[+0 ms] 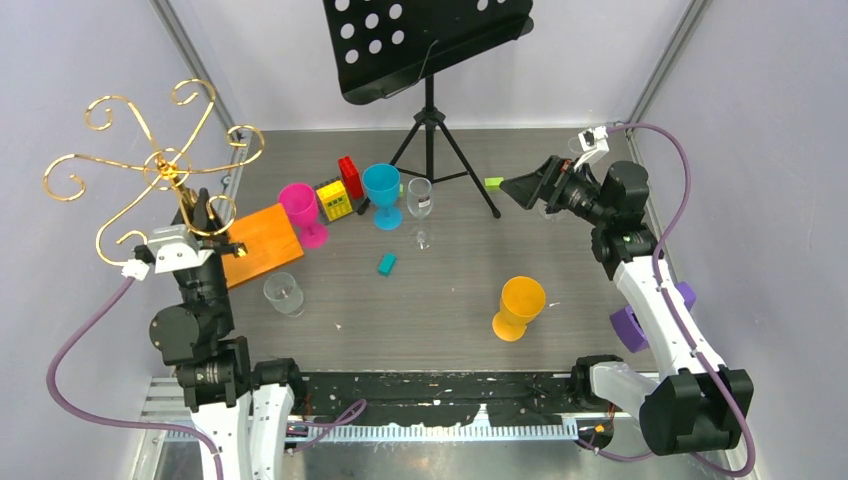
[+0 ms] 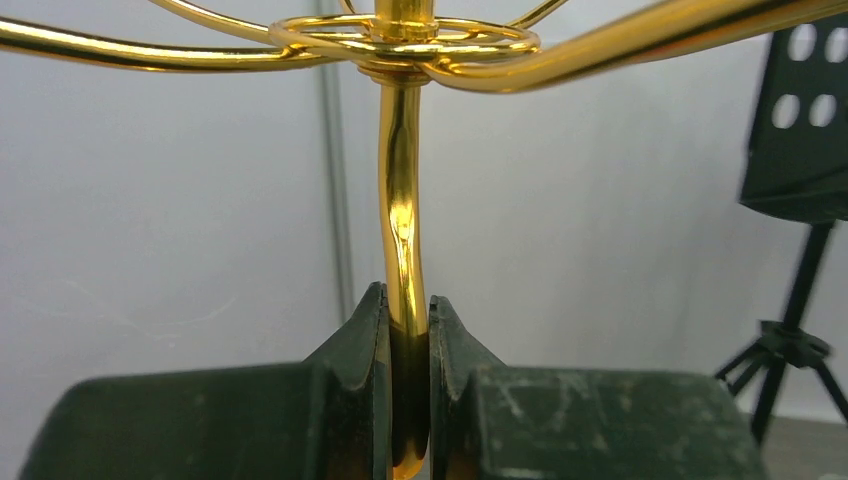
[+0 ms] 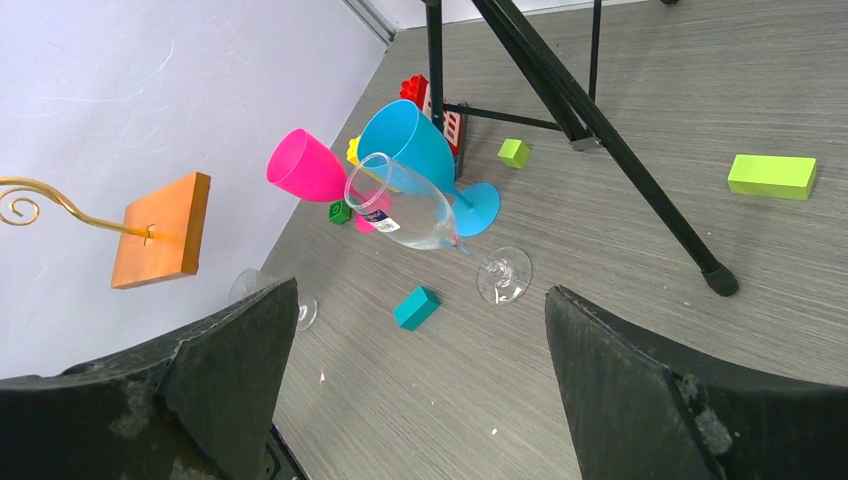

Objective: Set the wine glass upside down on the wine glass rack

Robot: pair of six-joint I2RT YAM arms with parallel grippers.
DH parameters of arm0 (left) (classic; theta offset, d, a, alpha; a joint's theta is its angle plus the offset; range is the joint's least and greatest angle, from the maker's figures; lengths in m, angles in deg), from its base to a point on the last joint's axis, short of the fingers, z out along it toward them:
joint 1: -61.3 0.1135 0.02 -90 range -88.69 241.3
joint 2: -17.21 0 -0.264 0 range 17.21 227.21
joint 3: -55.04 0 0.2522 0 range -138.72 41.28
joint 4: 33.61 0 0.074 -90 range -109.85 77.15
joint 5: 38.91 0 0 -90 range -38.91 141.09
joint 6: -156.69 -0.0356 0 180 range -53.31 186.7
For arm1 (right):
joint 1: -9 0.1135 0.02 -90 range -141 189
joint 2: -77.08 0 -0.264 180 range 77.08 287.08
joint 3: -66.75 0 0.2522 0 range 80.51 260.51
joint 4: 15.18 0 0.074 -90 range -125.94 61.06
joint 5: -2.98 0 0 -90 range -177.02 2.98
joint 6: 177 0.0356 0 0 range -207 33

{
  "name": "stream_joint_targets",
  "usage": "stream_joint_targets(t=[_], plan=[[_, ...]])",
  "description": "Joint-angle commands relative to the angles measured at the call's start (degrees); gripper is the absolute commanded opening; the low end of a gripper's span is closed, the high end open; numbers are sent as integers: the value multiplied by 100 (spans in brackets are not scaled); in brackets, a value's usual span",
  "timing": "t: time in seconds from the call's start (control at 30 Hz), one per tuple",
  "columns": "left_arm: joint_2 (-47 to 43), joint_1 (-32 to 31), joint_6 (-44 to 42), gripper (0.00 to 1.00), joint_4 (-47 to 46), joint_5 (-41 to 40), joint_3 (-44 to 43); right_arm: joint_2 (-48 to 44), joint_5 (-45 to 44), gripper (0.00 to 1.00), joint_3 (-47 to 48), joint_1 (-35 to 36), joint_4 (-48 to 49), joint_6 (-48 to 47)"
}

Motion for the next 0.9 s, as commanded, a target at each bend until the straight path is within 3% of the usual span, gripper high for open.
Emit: stream_joint_targets(t=[0.0,0.27,0.43,0.6,0.87], plan=[[-44,1,659,0,-574,1265,-624,-172,80,100,83,28,198,87],[338,-7,1674,0,-836,3217,-968,-288,27,100,167,36,88,71],[399,-236,2052,0,-1170,3878,-848,-337,-19,100,314,30,-104,69],[452,-738,2110,0,-1312,3995,-506,-441,-51,100,406,25,-164,132],[710,-2943,865,0,-1333,2837,-5,-597,-228,100,447,29,-578,-66]])
